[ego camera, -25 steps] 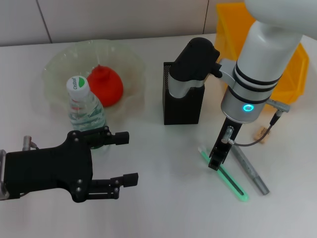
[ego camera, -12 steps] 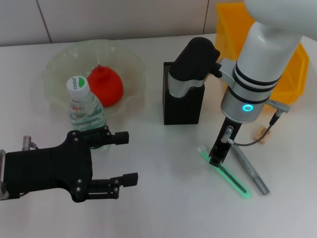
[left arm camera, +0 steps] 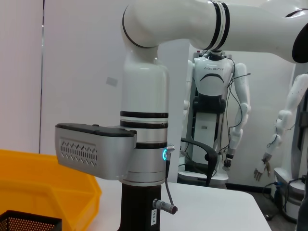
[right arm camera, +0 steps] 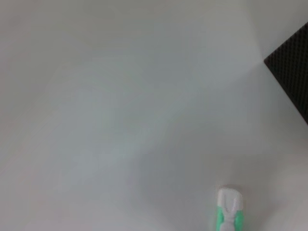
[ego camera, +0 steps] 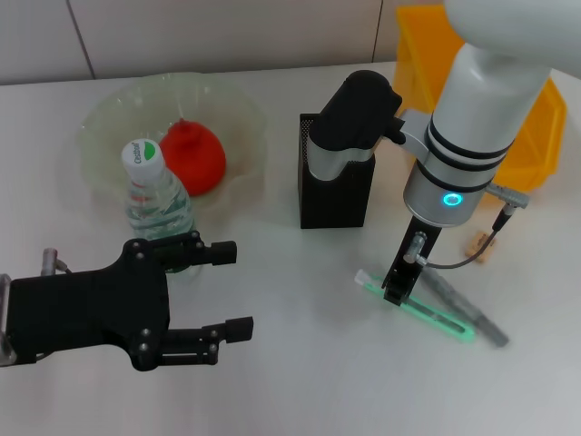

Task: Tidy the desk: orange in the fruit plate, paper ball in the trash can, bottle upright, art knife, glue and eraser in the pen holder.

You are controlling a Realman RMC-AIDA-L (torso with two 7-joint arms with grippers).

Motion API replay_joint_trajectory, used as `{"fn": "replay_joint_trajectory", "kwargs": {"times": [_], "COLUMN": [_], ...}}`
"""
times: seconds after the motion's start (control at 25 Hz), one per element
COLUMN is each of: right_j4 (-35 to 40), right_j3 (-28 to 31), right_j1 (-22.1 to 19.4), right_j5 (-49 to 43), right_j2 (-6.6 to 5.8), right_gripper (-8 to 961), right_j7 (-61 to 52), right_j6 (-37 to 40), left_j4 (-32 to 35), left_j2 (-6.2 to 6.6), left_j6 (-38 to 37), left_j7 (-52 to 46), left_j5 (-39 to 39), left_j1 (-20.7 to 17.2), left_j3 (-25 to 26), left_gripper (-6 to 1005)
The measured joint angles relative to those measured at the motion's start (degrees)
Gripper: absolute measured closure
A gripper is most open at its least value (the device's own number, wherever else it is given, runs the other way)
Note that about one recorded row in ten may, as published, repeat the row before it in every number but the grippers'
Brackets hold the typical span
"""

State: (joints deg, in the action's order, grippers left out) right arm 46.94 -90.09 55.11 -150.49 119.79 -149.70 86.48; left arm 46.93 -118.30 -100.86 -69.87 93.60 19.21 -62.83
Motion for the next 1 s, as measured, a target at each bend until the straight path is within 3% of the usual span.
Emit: {"fn": "replay_joint_trajectory", "kwargs": {"times": [1.0], "right_j4": [2.8], "right_j3": [-1.2], "right_j1": [-0.5], "right_j5": [1.4], "right_j2": [0.10], "right_gripper": [846], "right_j7": [-0.1], "right_j6": [-0.3], "left_j4": [0.0], "left_j2": [0.09], "left_j6": [0.3], "left_j7": [0.0], "left_j5": [0.0], "left_j1": [0.0], "left_j3": [0.1], "left_gripper": [197]}}
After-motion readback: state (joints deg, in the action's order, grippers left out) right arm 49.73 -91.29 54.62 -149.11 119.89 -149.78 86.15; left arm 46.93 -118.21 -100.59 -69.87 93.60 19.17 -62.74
